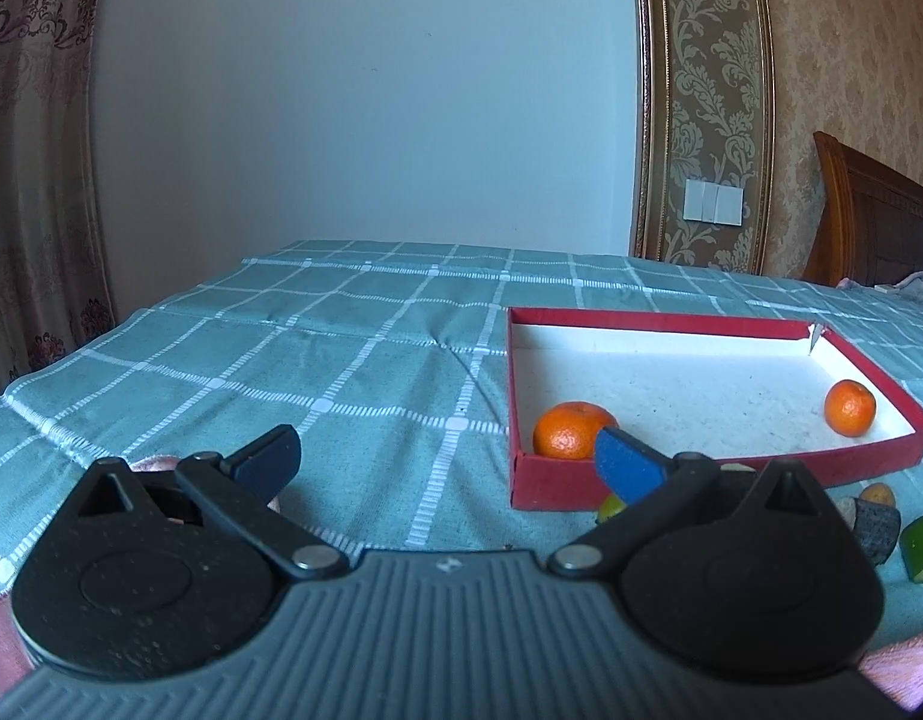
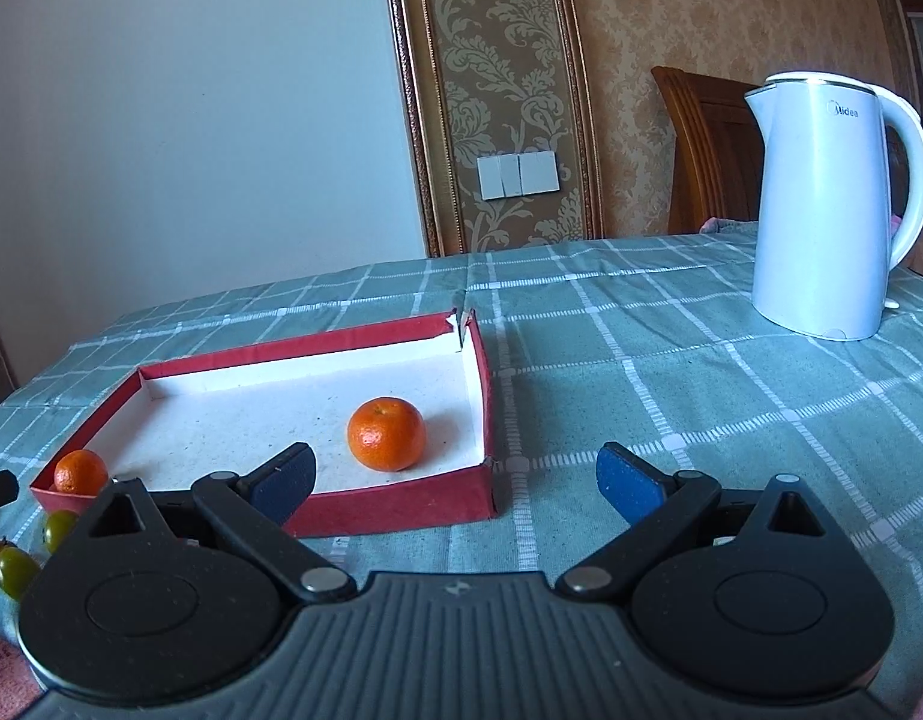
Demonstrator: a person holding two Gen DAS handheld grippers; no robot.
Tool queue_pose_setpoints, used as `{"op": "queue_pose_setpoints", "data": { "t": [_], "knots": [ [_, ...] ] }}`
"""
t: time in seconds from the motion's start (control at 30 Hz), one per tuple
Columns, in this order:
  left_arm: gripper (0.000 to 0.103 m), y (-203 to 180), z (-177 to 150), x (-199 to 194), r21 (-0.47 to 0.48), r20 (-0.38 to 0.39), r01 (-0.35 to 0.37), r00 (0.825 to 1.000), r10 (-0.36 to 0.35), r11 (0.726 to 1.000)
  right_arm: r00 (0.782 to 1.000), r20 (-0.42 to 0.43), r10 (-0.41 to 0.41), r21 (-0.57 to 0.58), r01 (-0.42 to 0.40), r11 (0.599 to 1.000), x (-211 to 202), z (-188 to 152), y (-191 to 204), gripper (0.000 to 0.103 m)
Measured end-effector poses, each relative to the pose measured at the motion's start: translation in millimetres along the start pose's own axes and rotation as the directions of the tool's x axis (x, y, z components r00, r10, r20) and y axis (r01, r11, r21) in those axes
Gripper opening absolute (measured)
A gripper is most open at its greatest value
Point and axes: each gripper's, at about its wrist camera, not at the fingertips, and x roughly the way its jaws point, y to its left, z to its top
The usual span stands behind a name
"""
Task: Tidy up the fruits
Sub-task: 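Grasp the green cucumber piece with the right tool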
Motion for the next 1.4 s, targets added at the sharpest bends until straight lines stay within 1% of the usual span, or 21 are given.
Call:
{"op": "queue_pose_setpoints", "data": {
  "t": [0.1,0.23,0.37,0.47,0.67,0.83,0.87,0.9,0.93,0.97,1.0,1.07,1.17,1.23,1.3,1.4],
  "knots": [
    [0.103,0.8,0.5,2.5,-0.003,-0.017,-0.007,1.000,0.007,1.000,1.000,0.000,0.009,-0.032,-0.009,0.999,-17.0,6.5,5.6,0.101],
    [0.103,0.0,1.2,5.5,0.004,-0.037,-0.008,0.999,0.008,1.000,0.999,-0.027,0.033,-0.114,-0.036,0.993,-36.9,7.6,12.6,0.101],
    [0.103,-0.2,1.2,6.2,0.003,-0.041,-0.007,0.999,0.008,1.000,0.995,-0.082,0.055,-0.190,-0.069,0.979,-48.6,-1.8,18.1,0.101],
    [0.103,0.2,2.4,7.1,0.000,-0.042,-0.003,0.999,0.003,1.000,0.992,-0.120,0.035,-0.241,-0.063,0.968,-51.9,-13.6,18.7,0.101],
    [0.103,1.2,1.6,6.7,-0.008,-0.041,0.000,0.999,0.000,1.000,0.984,-0.167,0.058,-0.251,-0.099,0.963,-47.9,-29.1,20.0,0.100],
    [0.103,2.0,1.3,6.6,-0.011,-0.041,0.003,0.999,-0.003,1.000,0.985,-0.155,0.081,-0.242,-0.117,0.963,-41.1,-33.6,30.0,0.099],
    [0.103,2.4,1.1,6.5,-0.012,-0.041,0.004,0.999,-0.004,1.000,0.984,-0.156,0.085,-0.243,-0.121,0.963,-38.7,-34.1,33.0,0.094],
    [0.103,2.6,1.1,6.5,-0.013,-0.041,0.005,0.999,-0.006,1.000,0.984,-0.157,0.089,-0.243,-0.126,0.962,-36.1,-34.3,34.9,0.086],
    [0.103,2.9,0.9,6.5,-0.014,-0.042,0.006,0.999,-0.007,1.000,0.982,-0.165,0.097,-0.244,-0.136,0.960,-33.0,-34.8,36.6,0.081],
    [0.103,3.4,0.6,6.6,-0.016,-0.042,0.008,0.999,-0.009,1.000,0.979,-0.178,0.102,-0.244,-0.145,0.959,-29.0,-35.4,38.8,0.073],
    [0.103,3.4,0.5,6.5,-0.016,-0.042,0.009,0.999,-0.009,1.000,0.976,-0.191,0.105,-0.245,-0.151,0.958,-25.4,-36.0,40.3,0.069],
    [0.103,3.4,0.6,6.4,-0.018,-0.042,0.011,0.999,-0.012,1.000,0.974,-0.202,0.107,-0.249,-0.157,0.956,-18.6,-38.3,44.0,0.068],
    [0.103,4.1,0.9,7.0,-0.021,-0.044,0.017,0.999,-0.018,1.000,0.969,-0.220,0.116,-0.252,-0.171,0.953,-12.2,-39.9,47.4,0.059],
    [0.103,3.9,0.9,6.9,-0.022,-0.044,0.020,0.999,-0.021,1.000,0.964,-0.234,0.123,-0.251,-0.182,0.951,-8.6,-40.8,48.9,0.052],
    [0.103,4.2,0.7,6.9,-0.023,-0.044,0.022,0.999,-0.023,0.999,0.961,-0.239,0.136,-0.250,-0.196,0.948,-8.3,-42.0,49.9,0.040],
    [0.103,4.4,0.7,6.9,-0.025,-0.045,0.024,0.999,-0.026,0.999,0.965,-0.228,0.130,-0.254,-0.188,0.949,-11.5,-42.1,51.1,0.039]
  ]
}}
